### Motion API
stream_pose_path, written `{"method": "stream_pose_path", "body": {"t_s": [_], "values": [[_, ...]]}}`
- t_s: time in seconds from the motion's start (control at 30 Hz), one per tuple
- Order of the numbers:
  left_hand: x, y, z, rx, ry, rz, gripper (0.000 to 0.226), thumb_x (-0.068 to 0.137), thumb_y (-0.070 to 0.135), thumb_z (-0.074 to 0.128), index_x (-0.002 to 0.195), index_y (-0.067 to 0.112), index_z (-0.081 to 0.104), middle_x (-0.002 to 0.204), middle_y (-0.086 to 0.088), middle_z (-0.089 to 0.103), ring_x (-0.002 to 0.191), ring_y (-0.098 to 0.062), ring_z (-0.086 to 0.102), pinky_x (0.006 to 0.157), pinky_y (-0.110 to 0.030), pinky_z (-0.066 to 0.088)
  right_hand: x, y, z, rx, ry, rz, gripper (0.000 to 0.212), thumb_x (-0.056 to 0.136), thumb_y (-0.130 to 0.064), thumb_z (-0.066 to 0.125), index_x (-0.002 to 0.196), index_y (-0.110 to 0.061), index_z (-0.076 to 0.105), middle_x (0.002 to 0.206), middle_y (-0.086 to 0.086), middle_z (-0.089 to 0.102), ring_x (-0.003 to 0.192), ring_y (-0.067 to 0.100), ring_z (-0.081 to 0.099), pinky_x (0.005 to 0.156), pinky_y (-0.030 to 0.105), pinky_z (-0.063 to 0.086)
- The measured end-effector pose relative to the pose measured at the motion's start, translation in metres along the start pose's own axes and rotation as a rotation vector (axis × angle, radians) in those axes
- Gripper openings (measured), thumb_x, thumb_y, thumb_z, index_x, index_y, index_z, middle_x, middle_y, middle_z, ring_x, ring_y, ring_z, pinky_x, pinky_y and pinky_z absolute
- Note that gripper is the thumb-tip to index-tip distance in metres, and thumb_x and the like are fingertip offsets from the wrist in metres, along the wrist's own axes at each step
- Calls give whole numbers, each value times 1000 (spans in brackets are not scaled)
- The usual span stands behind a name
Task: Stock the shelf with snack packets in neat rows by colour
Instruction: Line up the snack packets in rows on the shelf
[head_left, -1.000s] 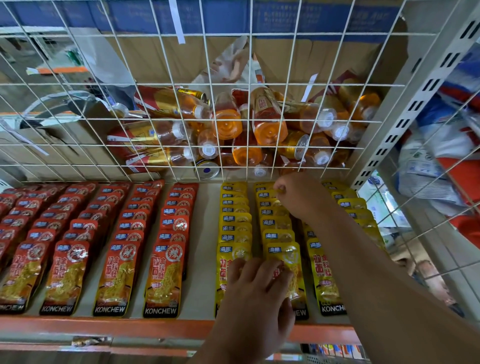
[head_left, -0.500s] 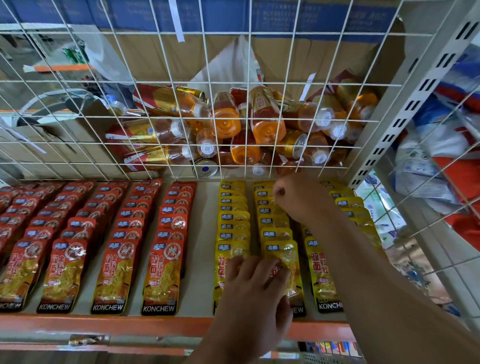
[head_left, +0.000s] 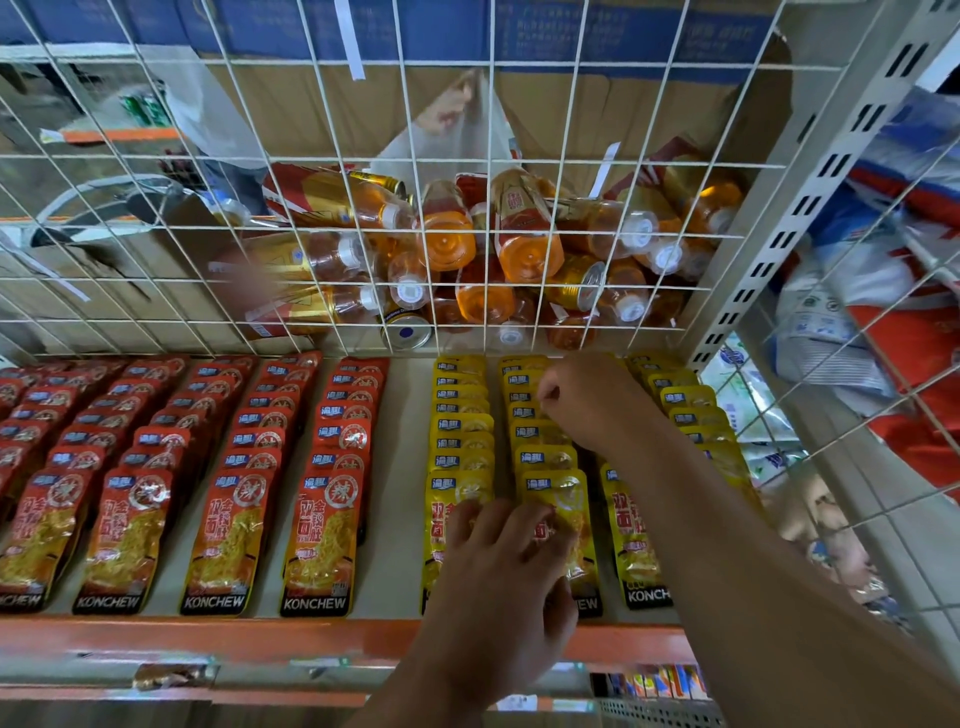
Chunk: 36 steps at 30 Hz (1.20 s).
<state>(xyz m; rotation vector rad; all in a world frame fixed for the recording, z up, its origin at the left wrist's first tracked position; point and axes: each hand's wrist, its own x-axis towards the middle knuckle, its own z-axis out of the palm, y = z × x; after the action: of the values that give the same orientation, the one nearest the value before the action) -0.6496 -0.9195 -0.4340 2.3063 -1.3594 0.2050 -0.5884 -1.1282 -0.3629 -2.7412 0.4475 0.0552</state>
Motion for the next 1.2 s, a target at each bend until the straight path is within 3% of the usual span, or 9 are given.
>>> {"method": "stream_pose_path", "body": {"t_s": [0.3,0.47,0.6,0.8,0.97,1.2], "values": [[1,1,-2,1,16,12,36,78,36,69,113,29,69,122,5,60,108,-18,56,96,-43,40,-8,1,2,-5,16,6,15,89,-14,66,94,-20,79,96,4,73,86,19,67,81,36,58],[0,0,0,-8,11,9,36,78,35,69,114,28,70,122,4,60,106,-19,56,96,-45,42,-19,2,-1,57,141,-13,15,93,-20,60,94,-22,75,92,-3,68,81,14,63,72,31,54],[-1,0,1,-31,38,-2,33,78,32,69,111,27,71,121,4,61,104,-20,57,96,-45,42,-29,1,-1,45,64,-36,20,92,-18,55,85,-23,73,80,-3,67,72,13,61,63,28,51],[-1,0,0,-44,59,2,32,79,31,69,111,27,72,118,4,63,102,-19,58,96,-43,42,-51,-1,-1,70,44,-8,14,91,-21,57,83,-24,68,81,-5,63,74,11,59,65,32,53],[-2,0,2,-54,44,3,34,80,31,68,113,26,71,119,2,64,103,-18,61,99,-43,42,-56,-2,0,54,-4,-18,16,89,-17,53,77,-20,63,76,-1,59,71,16,56,58,31,44],[-1,-1,3,-69,45,2,33,78,29,69,110,24,72,116,3,65,101,-18,61,98,-42,43,-54,-2,6,46,-21,-36,12,93,-24,60,99,-25,71,95,-6,64,90,15,60,71,27,44]]}}
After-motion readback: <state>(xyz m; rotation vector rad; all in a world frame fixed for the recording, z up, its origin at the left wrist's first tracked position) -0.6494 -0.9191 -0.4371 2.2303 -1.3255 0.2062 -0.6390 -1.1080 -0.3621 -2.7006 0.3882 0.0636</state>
